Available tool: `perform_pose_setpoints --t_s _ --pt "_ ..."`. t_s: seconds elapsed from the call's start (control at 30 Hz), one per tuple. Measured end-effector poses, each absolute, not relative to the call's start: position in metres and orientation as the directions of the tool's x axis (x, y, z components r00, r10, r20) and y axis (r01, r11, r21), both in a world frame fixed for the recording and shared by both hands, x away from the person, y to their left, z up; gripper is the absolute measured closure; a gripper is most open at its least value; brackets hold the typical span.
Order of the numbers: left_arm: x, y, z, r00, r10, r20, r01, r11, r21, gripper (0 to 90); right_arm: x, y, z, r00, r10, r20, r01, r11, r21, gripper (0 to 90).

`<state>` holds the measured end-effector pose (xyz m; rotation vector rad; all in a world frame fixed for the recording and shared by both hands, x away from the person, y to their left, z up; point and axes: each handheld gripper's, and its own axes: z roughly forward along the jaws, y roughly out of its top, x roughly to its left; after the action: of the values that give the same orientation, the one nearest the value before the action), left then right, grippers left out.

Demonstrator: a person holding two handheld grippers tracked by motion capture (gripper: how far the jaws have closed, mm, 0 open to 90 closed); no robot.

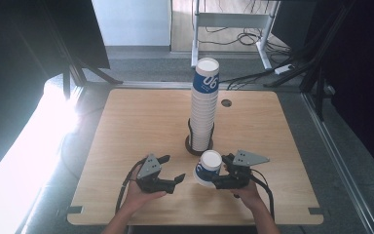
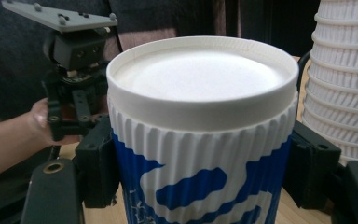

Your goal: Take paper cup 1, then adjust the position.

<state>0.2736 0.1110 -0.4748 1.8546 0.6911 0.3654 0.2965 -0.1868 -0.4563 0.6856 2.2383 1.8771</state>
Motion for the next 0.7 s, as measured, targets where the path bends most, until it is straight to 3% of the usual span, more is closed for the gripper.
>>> perform_pose_setpoints --t_s 0.7 --pt "0.264 0.087 -0.466 0.832 0.547 -0.090 0.270 -0.258 0.928 4.6 0.293 -0.182 -0.450 -0.887 0.424 0.185 0.244 0.089 0.966 25.6"
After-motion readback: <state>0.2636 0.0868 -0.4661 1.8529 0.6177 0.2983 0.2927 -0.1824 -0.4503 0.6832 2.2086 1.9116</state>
